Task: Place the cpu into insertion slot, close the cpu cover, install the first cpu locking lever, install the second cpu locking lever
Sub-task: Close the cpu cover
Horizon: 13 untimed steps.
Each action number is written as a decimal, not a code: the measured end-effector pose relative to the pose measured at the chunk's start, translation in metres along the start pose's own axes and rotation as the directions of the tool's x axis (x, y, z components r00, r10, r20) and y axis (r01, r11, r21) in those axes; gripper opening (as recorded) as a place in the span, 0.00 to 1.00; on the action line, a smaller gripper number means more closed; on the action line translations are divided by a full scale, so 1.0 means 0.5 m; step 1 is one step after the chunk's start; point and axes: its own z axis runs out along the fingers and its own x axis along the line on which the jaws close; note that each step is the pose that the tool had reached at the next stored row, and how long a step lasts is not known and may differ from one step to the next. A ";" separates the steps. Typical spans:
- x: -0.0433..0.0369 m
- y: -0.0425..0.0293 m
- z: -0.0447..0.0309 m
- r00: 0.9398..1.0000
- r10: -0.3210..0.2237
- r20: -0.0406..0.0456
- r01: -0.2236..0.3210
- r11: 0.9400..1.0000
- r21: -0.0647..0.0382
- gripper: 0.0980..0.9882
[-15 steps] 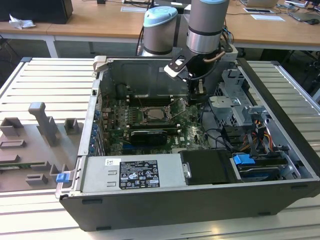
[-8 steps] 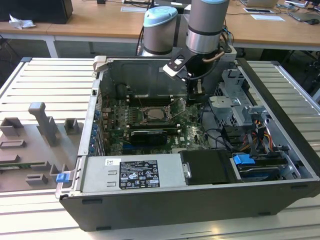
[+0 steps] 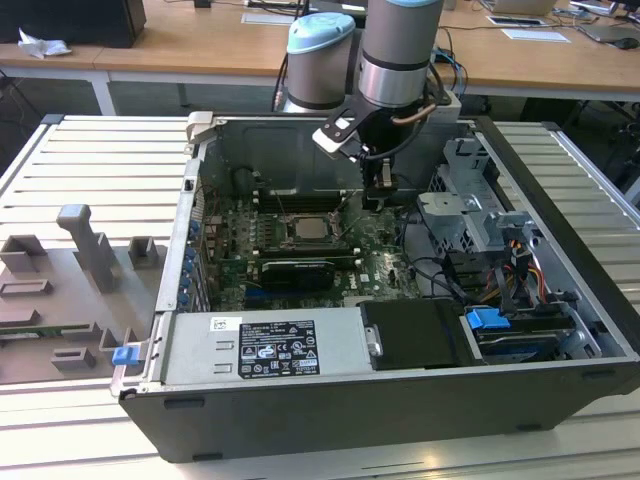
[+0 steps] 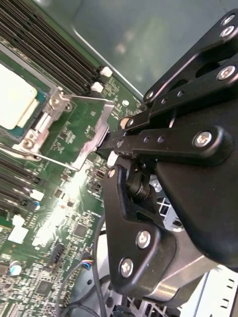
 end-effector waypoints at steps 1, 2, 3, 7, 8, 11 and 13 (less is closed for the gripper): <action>0.000 -0.002 0.000 1.000 0.000 0.000 0.000 1.000 0.000 0.01; 0.000 -0.003 0.000 1.000 0.000 0.000 0.000 1.000 0.000 0.01; 0.000 -0.003 0.000 1.000 0.000 0.000 0.000 1.000 0.000 0.01; 0.000 -0.008 0.000 1.000 0.000 0.000 0.000 1.000 0.000 0.01; 0.000 -0.009 0.000 1.000 0.000 0.000 0.000 1.000 0.000 0.01; 0.000 -0.012 0.000 1.000 0.000 0.000 0.000 1.000 0.000 0.01; 0.000 -0.014 0.000 1.000 0.000 0.000 0.000 1.000 0.000 0.01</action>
